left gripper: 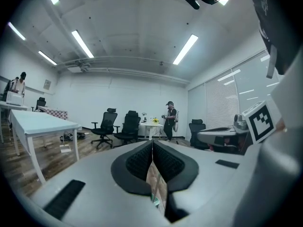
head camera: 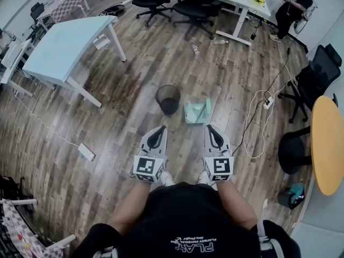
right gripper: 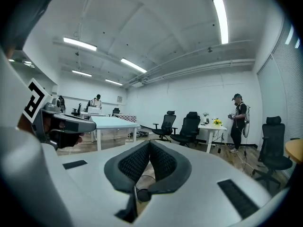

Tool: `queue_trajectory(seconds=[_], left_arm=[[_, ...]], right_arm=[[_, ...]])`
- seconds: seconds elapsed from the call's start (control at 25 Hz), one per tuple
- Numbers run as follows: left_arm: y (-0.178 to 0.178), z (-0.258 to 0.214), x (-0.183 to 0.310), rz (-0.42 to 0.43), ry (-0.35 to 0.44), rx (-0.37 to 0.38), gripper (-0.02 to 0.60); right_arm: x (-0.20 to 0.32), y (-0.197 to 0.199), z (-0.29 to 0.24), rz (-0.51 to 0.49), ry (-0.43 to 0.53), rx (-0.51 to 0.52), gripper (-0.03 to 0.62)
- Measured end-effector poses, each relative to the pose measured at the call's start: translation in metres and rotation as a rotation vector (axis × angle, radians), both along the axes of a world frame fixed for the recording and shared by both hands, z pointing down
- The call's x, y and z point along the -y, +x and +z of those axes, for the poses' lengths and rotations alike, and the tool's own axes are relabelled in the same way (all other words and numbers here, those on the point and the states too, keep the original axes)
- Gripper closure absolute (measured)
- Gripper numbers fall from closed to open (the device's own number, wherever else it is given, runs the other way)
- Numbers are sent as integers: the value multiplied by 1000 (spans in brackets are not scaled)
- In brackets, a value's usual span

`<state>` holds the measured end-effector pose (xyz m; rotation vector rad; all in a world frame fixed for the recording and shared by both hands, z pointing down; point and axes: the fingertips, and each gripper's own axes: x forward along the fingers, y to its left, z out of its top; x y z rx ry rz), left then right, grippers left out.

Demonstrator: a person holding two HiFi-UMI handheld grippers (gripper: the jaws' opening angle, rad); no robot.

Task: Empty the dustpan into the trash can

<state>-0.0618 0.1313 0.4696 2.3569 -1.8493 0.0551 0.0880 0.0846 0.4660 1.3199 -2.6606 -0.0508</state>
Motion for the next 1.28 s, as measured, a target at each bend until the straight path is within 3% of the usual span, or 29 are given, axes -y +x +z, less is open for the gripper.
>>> queue_trajectory(seconds=[0.36, 0.6, 0.76, 1.28], left_arm=[[-43, 0, -2, 41, 21, -46, 558], [-39, 13, 1, 68, 4, -65, 558], [-43, 21, 10, 68, -14, -60, 558], [-33, 10, 130, 90, -19, -30, 558]], right_arm=[[1, -31, 5, 92, -17, -9, 569], [2, -44, 17, 10, -79, 71, 569], [12, -49, 23, 14, -91, 83, 569], [115, -57, 19, -22, -72, 51, 569]])
